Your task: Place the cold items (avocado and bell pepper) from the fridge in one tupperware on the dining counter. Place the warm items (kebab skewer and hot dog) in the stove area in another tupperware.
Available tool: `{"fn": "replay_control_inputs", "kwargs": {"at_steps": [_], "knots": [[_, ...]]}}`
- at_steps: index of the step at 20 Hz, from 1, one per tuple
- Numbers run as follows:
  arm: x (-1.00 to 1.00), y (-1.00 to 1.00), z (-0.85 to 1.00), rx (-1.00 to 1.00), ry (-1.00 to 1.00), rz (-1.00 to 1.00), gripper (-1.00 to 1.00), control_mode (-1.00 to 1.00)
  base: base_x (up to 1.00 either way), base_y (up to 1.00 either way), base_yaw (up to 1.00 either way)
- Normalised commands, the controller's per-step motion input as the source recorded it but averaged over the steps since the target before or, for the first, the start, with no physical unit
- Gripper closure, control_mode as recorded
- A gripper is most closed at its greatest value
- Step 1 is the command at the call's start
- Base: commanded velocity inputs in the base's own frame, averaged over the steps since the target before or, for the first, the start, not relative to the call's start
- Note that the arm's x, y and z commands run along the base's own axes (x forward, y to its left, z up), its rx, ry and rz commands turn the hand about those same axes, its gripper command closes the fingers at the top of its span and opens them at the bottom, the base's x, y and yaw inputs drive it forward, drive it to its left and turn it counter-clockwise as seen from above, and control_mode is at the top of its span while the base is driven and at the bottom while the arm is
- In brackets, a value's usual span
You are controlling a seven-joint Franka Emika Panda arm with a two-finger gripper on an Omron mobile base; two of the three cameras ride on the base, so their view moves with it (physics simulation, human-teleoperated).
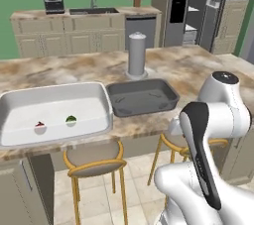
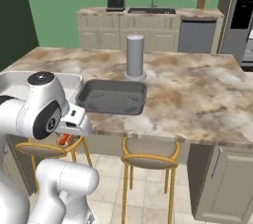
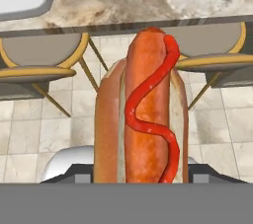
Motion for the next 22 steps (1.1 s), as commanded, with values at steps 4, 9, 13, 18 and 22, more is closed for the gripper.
{"fn": "replay_control_inputs", "kwargs": {"at_steps": [4,9,13,18,22], "knots": [[0.00,0.00,0.00,0.00,0.00,0.00,1.00,1.00,0.59,-0.06,0.03],[0.00,0.00,0.00,0.00,0.00,0.00,1.00,1.00,0.60,-0.20,0.00],[0.00,0.00,0.00,0.00,0.00,0.00,1.00,1.00,0.15,-0.11,0.00],[0.00,0.00,0.00,0.00,0.00,0.00,1.00,1.00,0.00,0.00,0.00],[0.00,0.00,0.07,0.00,0.00,0.00,1.00,-1.00,0.00,0.00,0.00]]}}
